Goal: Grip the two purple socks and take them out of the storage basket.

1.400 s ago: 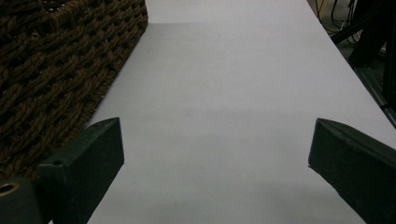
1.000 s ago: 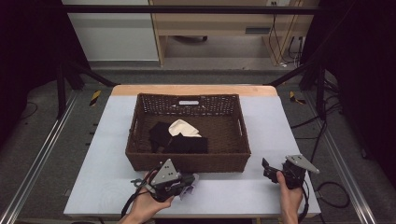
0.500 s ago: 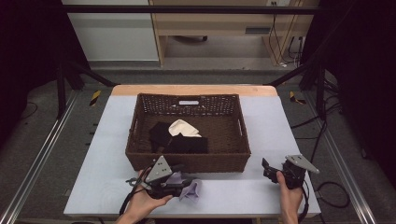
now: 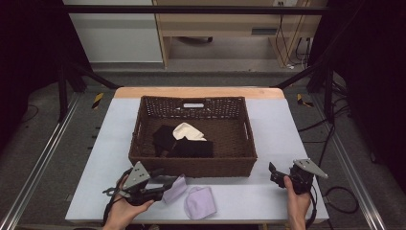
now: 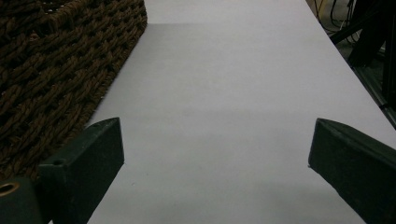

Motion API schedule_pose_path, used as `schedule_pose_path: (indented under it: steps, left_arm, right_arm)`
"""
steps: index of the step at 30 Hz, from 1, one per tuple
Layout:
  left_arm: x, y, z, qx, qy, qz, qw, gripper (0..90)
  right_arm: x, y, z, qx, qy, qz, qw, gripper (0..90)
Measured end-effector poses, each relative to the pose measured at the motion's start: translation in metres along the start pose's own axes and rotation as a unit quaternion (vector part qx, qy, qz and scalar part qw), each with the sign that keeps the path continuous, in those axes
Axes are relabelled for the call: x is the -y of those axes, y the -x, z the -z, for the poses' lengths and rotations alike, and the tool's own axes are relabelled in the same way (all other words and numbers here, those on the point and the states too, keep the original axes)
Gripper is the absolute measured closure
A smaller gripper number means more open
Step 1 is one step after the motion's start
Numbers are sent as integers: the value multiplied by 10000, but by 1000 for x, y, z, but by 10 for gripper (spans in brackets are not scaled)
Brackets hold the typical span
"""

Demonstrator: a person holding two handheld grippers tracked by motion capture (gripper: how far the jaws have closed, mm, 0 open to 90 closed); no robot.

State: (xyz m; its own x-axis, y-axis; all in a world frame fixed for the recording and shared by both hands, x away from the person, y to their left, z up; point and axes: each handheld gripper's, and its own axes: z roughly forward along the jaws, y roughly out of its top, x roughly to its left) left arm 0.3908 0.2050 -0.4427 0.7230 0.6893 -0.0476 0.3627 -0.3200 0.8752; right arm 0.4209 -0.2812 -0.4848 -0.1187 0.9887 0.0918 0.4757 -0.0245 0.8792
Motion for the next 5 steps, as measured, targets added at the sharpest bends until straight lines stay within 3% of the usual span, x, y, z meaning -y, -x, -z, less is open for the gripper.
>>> schedule_pose_path:
  steps: [5]
  left_arm:
    - [13,-17,13,-264,72,227,9994,417]
  right_arm:
    - [0,0,0,6,20,28,10000,39]
